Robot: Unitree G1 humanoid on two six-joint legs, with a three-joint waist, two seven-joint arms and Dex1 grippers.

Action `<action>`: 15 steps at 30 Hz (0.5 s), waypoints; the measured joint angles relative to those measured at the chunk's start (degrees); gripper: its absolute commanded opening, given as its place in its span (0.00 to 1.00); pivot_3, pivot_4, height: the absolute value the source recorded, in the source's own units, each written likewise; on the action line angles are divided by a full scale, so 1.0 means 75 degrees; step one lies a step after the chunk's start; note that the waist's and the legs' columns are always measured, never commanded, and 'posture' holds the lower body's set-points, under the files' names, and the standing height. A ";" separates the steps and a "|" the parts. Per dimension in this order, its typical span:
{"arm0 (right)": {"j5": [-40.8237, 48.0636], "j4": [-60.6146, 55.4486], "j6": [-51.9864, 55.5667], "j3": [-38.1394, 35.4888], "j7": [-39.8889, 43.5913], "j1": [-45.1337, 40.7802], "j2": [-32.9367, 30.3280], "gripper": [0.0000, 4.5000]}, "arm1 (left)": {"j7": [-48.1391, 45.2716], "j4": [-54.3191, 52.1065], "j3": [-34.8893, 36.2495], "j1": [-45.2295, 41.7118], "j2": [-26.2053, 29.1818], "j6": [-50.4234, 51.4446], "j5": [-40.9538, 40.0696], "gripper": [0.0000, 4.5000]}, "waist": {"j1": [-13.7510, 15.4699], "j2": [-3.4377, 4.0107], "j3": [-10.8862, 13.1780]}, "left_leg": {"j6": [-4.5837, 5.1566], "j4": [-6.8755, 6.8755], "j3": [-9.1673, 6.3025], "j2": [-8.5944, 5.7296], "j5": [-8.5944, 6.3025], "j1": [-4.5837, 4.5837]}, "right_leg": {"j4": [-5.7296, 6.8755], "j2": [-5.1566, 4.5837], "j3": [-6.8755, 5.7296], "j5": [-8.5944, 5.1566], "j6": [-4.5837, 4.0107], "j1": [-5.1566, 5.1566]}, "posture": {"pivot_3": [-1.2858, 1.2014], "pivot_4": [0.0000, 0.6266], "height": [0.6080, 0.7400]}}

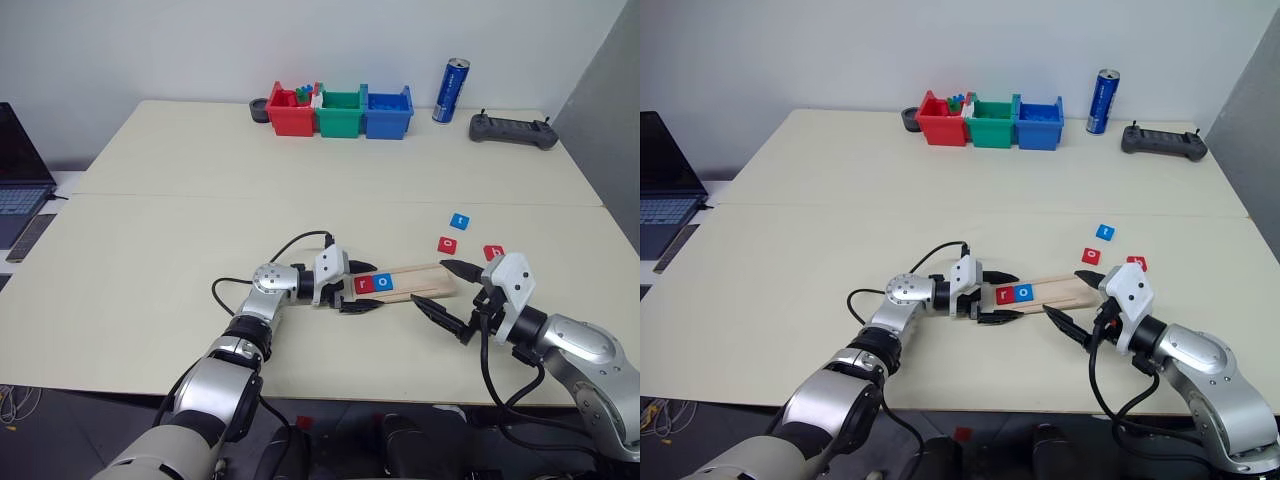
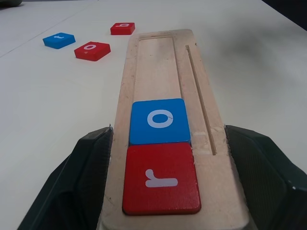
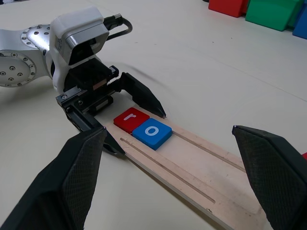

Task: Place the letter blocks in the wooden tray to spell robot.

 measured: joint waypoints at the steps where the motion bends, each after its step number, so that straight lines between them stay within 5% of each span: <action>1: 0.0000 0.0000 0.0000 0.0000 0.0000 -0.0001 0.0001 1.00 | 0.0000 0.0000 0.0000 0.0000 0.0000 0.0000 0.0000 0.75 | 0.0000 0.0000 0.0000 | 0.0000 0.0000 0.0000 0.0000 0.0000 0.0000 | 0.0001 0.0000 0.0000 0.0000 0.0000 0.0000 | 0.52 0.24 1.00; 15: 0.0000 0.0000 0.0000 0.0002 -0.0003 -0.0020 0.0021 1.00 | -0.0008 0.0002 -0.0005 -0.0007 0.0001 0.0000 0.0001 0.75 | 0.0000 0.0000 0.0000 | 0.0000 0.0000 0.0000 0.0000 0.0000 0.0000 | 0.0001 0.0000 0.0000 0.0000 0.0000 0.0000 | 0.52 0.24 1.00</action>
